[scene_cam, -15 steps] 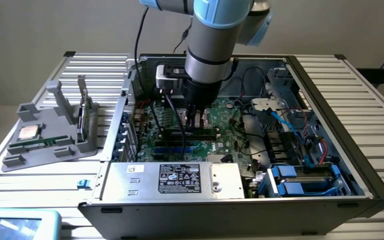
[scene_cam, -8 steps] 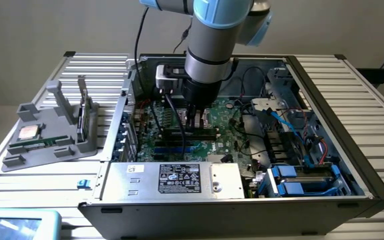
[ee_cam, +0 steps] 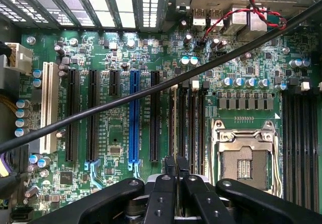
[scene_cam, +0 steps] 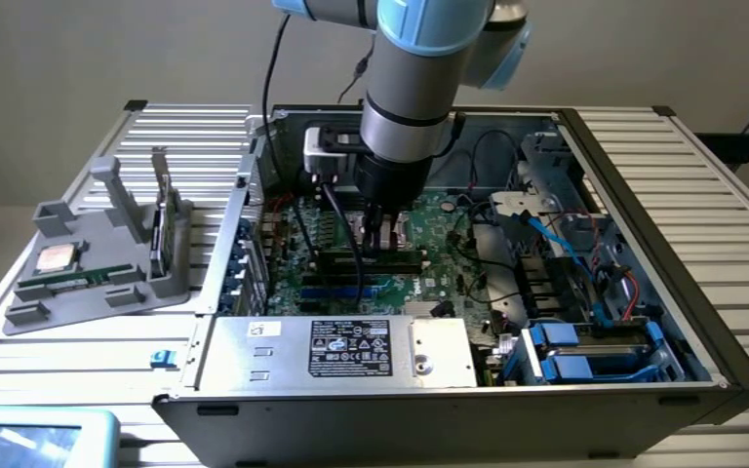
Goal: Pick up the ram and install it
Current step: 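Insert the ram into the slot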
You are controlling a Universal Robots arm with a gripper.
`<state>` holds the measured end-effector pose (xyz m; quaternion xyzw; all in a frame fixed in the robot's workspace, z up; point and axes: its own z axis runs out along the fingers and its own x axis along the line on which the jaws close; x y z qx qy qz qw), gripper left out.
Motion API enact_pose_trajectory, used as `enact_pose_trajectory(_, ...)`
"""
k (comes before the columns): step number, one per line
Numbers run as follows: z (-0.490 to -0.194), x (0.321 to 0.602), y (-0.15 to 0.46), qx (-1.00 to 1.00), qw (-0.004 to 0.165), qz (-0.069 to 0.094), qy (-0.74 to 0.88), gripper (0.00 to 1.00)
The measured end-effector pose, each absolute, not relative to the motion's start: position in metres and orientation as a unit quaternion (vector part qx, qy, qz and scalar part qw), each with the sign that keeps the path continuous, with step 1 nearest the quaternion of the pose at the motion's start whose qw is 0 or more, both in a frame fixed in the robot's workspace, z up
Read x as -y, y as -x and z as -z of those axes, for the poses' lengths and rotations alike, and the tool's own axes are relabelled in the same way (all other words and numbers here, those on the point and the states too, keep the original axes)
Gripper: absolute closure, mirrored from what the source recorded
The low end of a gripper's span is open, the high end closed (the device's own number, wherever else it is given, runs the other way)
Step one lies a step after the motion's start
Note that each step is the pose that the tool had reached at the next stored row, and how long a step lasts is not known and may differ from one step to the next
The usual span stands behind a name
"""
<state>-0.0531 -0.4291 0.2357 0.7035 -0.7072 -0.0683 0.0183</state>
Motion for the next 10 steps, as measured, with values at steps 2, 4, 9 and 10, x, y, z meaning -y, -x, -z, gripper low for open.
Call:
enact_pose_trajectory(2,-0.2356,0.4291,0.0531,0.707,0.018,0.068,-0.704,0.89)
enact_pose_trajectory(4,-0.2355,0.4291,0.0531,0.707,0.018,0.068,-0.703,0.89)
enact_pose_trajectory(9,-0.2354,0.4291,0.0531,0.708,0.018,0.068,-0.703,0.89)
enact_pose_trajectory(10,-0.2354,0.4291,0.0531,0.708,0.018,0.068,-0.703,0.89)
